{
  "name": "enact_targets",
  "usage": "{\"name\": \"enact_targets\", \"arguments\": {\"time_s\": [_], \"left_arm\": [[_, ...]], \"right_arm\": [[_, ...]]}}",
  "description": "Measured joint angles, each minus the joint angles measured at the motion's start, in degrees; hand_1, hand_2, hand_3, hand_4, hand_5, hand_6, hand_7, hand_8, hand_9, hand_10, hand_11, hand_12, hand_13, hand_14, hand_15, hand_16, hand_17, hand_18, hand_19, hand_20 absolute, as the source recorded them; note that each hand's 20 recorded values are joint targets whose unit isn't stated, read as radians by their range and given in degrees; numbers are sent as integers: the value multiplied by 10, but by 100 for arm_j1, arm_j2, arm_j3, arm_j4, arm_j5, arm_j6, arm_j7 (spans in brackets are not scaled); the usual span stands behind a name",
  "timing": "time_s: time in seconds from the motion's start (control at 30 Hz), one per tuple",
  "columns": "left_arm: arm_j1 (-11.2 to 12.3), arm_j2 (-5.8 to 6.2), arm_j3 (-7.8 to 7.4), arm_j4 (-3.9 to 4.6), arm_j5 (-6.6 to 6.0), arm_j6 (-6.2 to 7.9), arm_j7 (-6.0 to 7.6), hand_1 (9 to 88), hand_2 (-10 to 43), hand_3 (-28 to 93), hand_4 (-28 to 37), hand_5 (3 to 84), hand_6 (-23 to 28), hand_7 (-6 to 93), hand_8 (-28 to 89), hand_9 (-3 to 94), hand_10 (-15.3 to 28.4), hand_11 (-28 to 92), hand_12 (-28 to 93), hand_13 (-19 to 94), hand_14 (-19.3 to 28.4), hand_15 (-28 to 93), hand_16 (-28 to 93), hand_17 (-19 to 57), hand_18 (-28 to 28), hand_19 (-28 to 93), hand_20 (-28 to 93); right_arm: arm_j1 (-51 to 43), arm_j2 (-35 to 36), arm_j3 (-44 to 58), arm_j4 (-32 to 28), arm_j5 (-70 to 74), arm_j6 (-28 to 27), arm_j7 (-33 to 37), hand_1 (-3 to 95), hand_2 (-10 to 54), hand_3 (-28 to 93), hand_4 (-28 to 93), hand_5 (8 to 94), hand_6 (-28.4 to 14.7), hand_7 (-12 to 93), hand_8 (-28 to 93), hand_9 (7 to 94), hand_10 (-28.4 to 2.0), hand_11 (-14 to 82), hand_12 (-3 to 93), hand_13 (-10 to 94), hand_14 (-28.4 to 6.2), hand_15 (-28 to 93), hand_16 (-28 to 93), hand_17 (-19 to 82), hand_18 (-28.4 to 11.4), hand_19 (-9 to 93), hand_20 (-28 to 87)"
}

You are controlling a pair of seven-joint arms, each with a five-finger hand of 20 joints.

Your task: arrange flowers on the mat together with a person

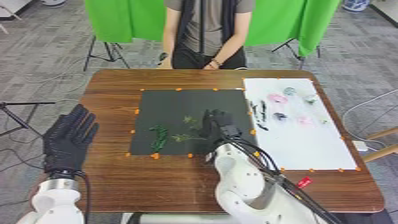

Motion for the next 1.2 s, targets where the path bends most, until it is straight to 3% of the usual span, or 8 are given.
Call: {"name": "enact_targets", "arguments": {"time_s": [0.2, 0.37, 0.47, 0.77, 0.93, 1.03, 1.2], "left_arm": [[-122, 40, 68, 36, -67, 59, -14, 348, 80, 741, -283, 460, 82, 143, -109, 331, 109, 181, 21, 241, 116, 224, -81, -66, 135, 382, 60], [-131, 50, 60, 36, -276, 113, 21, 335, 96, 743, -283, 461, 82, 145, -110, 332, 110, 181, 21, 245, 116, 227, -81, -68, 137, 386, 65], [-131, 50, 57, 36, -357, 113, 36, 331, 100, 746, -283, 460, 82, 146, -110, 332, 111, 181, 21, 246, 118, 228, -81, -69, 139, 387, 67], [-116, 35, 50, 36, -480, 108, 49, 323, 111, 747, -283, 462, 84, 148, -111, 332, 113, 180, 24, 248, 120, 233, -80, -69, 141, 388, 71], [-19, 5, -24, 22, -582, 118, 134, 322, 117, 754, -283, 462, 84, 151, -111, 335, 113, 181, 26, 250, 122, 235, -79, -69, 141, 388, 73], [32, -7, -57, 22, -649, 108, 140, 323, 118, 752, -283, 463, 84, 151, -111, 337, 113, 179, 26, 251, 122, 236, -79, -68, 141, 387, 73], [68, -123, -154, 37, -599, -40, 64, 317, 122, 744, -283, 457, 82, 149, -112, 336, 112, 175, 26, 250, 123, 232, -80, -70, 142, 385, 73]], "right_arm": [[26, -44, -457, 244, -118, 997, 295, 485, -95, 713, -272, 752, -45, 300, 80, 691, -176, 535, 420, 560, -201, 749, 297, 230, -283, 780, 270], [27, -52, -453, 179, 26, 916, 489, 429, -95, 762, -265, 707, -55, 269, 52, 664, -190, 564, 381, 547, -208, 756, 285, 225, -284, 792, 243], [27, -44, -449, 144, 128, 864, 503, 399, -95, 789, -254, 688, -58, 262, -95, 652, -192, 577, 364, 540, -211, 760, 280, 221, -284, 798, 230], [13, 99, -419, -51, 246, 803, 331, 383, -95, 804, -253, 641, -68, 243, -119, 614, -200, 574, 358, 494, -215, 770, 291, 194, -284, 800, 238], [-99, 404, -58, -521, 533, 9, 98, 437, -95, 809, -279, 628, -56, 318, -114, 599, -192, 602, 464, 506, -223, 818, 356, 205, -284, 787, 398], [-181, 504, 228, -673, 636, -697, 134, 431, -95, 814, -282, 625, -56, 336, -116, 593, -196, 626, 434, 506, -225, 814, 371, 208, -284, 774, 436], [-282, 569, 396, -711, 634, -1218, 194, 416, -95, 798, -283, 628, -54, 403, -119, 585, -203, 635, 432, 499, -230, 815, 371, 202, -284, 762, 456]]}}
